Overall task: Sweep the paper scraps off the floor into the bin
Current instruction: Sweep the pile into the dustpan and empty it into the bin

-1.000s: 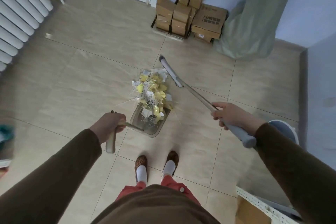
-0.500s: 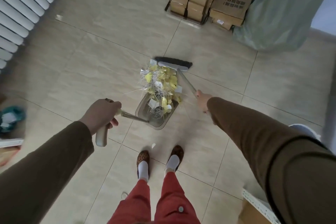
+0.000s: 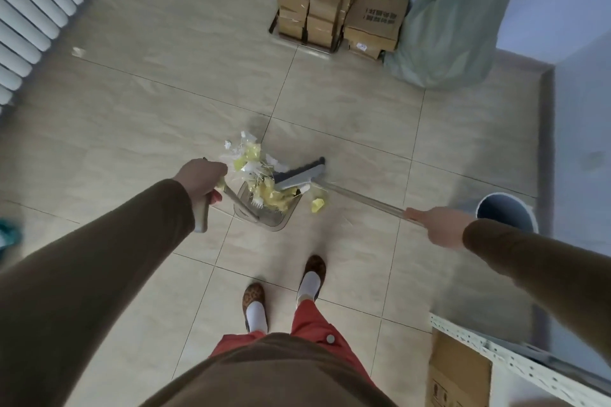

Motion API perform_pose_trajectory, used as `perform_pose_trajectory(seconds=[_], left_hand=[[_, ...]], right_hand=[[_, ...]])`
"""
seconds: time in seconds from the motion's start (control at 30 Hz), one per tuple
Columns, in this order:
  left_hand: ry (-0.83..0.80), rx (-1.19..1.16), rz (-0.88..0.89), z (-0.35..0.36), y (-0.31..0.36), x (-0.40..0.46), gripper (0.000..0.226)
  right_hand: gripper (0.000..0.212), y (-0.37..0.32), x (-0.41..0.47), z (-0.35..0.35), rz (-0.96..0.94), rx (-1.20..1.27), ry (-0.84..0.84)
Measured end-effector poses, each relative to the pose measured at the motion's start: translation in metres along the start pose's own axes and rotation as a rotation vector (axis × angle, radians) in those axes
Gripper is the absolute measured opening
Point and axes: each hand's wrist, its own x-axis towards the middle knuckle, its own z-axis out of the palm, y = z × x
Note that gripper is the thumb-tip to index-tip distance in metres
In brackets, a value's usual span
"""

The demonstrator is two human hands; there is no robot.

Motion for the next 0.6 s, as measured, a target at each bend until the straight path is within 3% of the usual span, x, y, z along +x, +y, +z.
perform_pose_trajectory(seconds=[0.17,0.3,0.43,0.53,0.6], left_hand=[[-0.021,0.100,0.035,-0.002,-0.010,-0.004,0.014],[-0.028,0.195,0.052,-0.012,-0.014,-0.005,0.009],[-0.062,0.094,0.047,-0.018,-0.021,-0.006,0.011],[-0.098,0.015,0.036,-0.012,-0.029,-0.004,0.019],[-0.099,-0.068,-0.011,-0.005,-0.038,-0.001,0.018]], right_hand=[[0.087,0.024,-0.027,0.020,0.107,0.165,0.053],[0.062,0.022,-0.032,0.031,0.148,0.382,0.125],[0.043,-0.028,-0.007,0.018,0.128,0.685,0.099],[0.041,-0.090,0.035,0.009,0.117,0.926,0.058],[0.048,-0.135,0.056,0.009,0.105,0.941,0.005]])
